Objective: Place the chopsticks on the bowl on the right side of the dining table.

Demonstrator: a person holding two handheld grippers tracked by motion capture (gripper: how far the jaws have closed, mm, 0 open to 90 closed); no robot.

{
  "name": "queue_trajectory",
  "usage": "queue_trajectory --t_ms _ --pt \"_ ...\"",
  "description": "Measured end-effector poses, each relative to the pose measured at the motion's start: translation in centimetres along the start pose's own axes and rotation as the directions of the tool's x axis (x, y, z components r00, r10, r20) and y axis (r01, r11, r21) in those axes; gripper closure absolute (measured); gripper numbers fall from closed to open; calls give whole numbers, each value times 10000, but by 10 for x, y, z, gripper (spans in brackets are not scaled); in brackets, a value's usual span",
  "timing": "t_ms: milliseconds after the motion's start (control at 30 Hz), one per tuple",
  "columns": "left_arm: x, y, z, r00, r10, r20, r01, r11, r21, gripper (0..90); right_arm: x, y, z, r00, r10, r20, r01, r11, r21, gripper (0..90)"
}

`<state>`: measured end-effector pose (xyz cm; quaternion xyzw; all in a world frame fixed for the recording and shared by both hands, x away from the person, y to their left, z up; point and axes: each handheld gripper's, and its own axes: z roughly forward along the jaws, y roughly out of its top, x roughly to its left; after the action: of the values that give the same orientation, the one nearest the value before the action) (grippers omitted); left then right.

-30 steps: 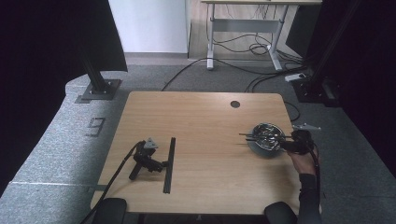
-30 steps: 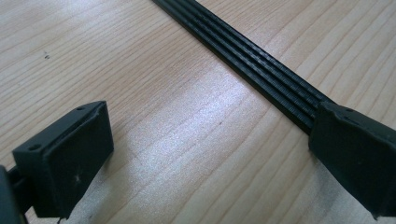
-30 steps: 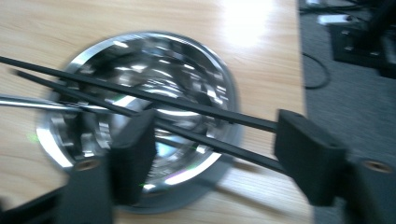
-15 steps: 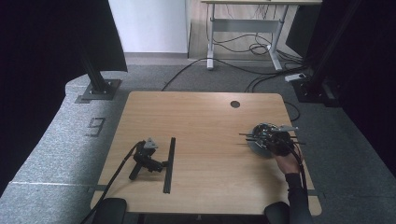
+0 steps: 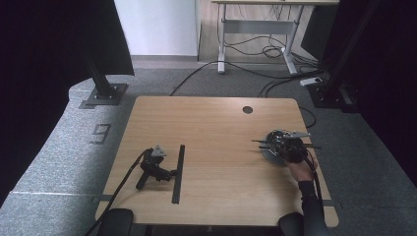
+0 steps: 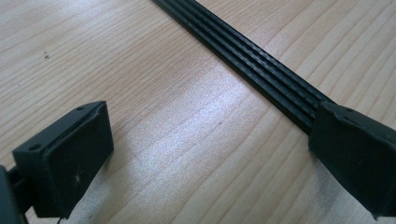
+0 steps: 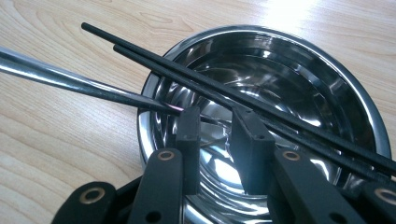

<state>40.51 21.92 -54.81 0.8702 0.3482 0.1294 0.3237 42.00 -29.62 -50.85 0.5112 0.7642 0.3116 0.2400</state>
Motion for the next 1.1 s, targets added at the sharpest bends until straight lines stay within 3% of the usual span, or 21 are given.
queue_trajectory --t_ms 533,767,900,1000,1100 --pt "0 0 0 10000 0 1 0 10000 1 0 0 1 5 9999 -134 50 134 9999 -82 691" --pt "0 0 0 10000 3 2 -3 10000 2 0 -6 -2 -8 9988 250 416 -236 9991 -342 408" --pt "0 0 0 10000 4 1 -4 10000 0 0 -12 -9 -12 9910 156 1330 -100 9990 -427 251" --pt "0 0 0 10000 4 0 -4 10000 1 0 -21 -15 -16 9868 732 1446 -635 9955 -709 136" --pt "0 0 0 10000 2 1 -2 10000 0 0 -28 -19 -20 9795 1253 1576 -1113 9893 -947 93"
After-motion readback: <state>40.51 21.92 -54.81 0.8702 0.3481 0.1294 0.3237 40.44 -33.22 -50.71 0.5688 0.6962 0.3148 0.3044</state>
